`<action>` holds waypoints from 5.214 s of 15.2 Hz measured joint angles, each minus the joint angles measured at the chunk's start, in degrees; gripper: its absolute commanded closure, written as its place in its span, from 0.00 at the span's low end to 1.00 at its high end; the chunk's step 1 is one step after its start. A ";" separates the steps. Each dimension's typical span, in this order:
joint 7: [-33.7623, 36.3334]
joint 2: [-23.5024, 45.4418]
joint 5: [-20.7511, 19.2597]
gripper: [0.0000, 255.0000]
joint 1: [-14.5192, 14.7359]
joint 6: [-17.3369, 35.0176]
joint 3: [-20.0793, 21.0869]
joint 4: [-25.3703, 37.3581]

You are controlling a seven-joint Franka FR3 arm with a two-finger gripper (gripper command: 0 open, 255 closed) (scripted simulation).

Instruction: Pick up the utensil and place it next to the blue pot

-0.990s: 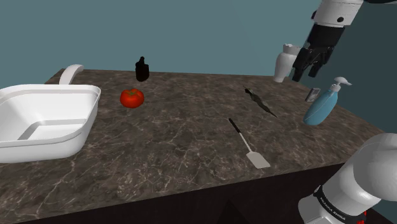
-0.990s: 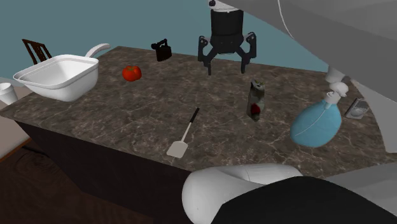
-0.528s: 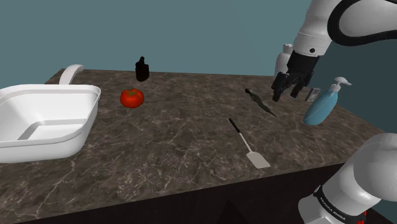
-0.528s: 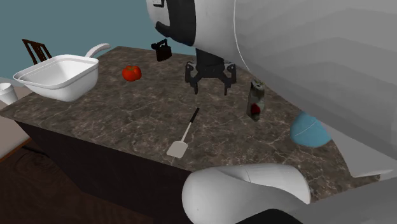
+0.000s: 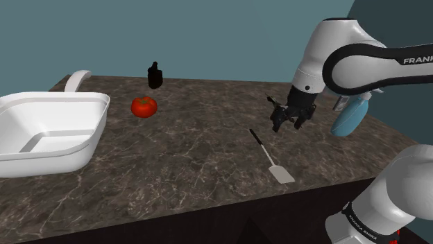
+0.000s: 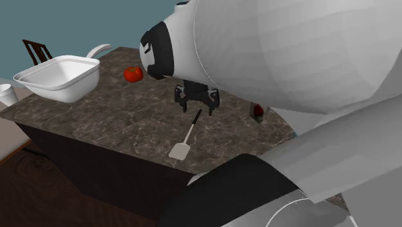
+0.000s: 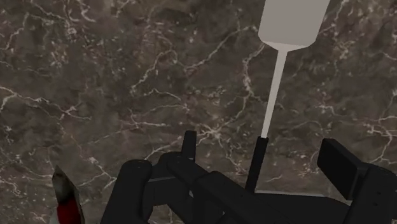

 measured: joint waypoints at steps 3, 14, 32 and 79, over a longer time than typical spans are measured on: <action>3.50 4.25 1.60 0.00 0.06 7.34 2.54 -2.21; 7.47 13.84 2.80 0.00 -0.50 21.86 6.32 -6.25; 7.37 13.38 2.79 1.00 -0.48 21.19 6.17 -5.99; 11.10 9.67 0.75 1.00 -0.83 -14.39 5.37 26.21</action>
